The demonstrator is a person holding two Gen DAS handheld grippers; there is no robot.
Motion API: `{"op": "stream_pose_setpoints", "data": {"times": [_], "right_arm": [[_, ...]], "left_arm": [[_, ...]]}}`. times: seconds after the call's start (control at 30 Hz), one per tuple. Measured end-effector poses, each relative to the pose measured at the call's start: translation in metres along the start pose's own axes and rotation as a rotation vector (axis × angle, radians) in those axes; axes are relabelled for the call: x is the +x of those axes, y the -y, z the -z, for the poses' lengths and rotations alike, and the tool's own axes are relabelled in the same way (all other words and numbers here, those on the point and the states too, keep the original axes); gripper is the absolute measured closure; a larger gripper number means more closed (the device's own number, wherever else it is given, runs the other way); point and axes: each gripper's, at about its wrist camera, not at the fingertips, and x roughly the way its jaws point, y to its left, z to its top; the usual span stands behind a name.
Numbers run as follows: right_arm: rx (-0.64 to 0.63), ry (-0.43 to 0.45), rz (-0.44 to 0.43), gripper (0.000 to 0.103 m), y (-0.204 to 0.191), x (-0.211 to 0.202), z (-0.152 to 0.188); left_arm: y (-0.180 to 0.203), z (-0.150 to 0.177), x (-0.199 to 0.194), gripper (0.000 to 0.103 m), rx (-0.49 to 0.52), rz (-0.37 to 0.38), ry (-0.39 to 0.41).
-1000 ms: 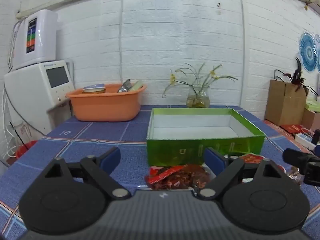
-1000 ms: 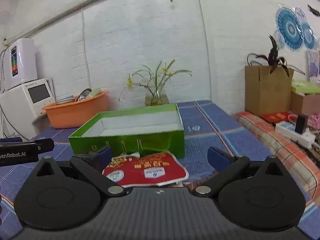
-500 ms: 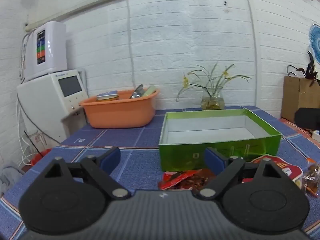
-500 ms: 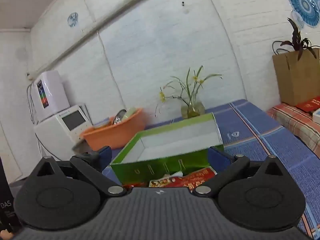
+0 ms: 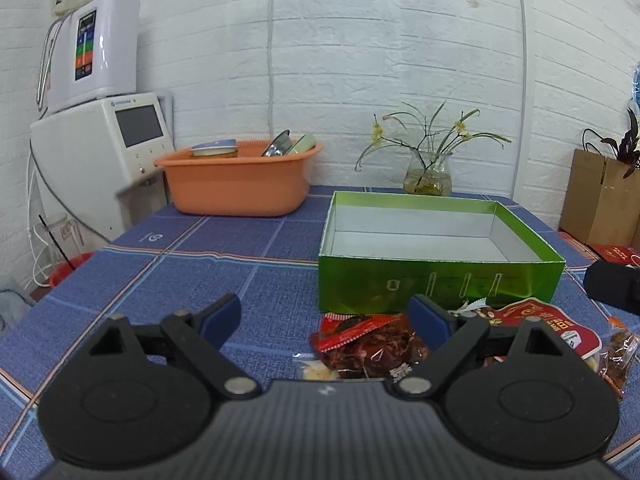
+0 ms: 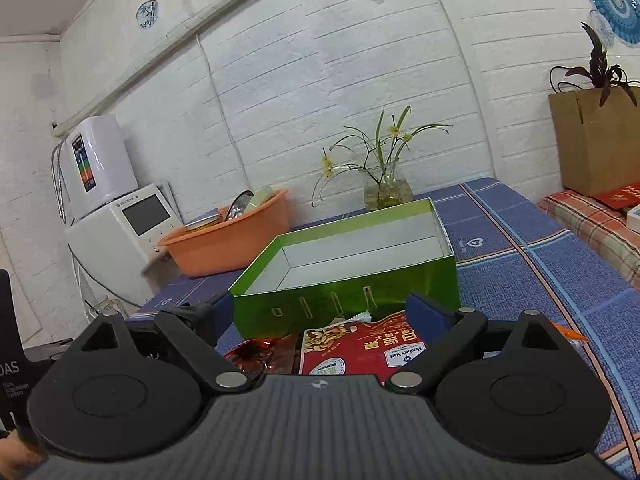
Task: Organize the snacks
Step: 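Approach the snack pile with both tools, grippers open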
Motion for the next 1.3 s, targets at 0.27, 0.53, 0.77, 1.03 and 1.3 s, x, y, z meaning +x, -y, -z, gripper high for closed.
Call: {"op": "stream_pose_setpoints", "data": {"times": [0.27,0.53,0.77,1.03,1.3], "right_arm": [[-0.039,-0.005,0.072,0.0,0.0,0.003,0.005],[-0.026,0.019,0.111,0.0,0.011,-0.004,0.002],[0.004,0.002,0.143,0.0,0.008,-0.001,0.005],[-0.066,-0.049,0.181,0.0,0.001,0.003,0.01],[-0.16,-0.084,0.292,0.0,-0.015,0.011,0.014]], "left_arm": [[-0.008,-0.004,-0.005,0.013,0.01,0.029,-0.005],[-0.011,-0.001,-0.002,0.013,0.009,0.03,-0.015],[-0.011,0.004,-0.001,0.013,0.03,0.027,-0.025],[-0.009,0.011,-0.004,0.013,0.044,0.078,-0.039],[-0.009,0.015,-0.008,0.013,0.061,0.054,-0.052]]}}
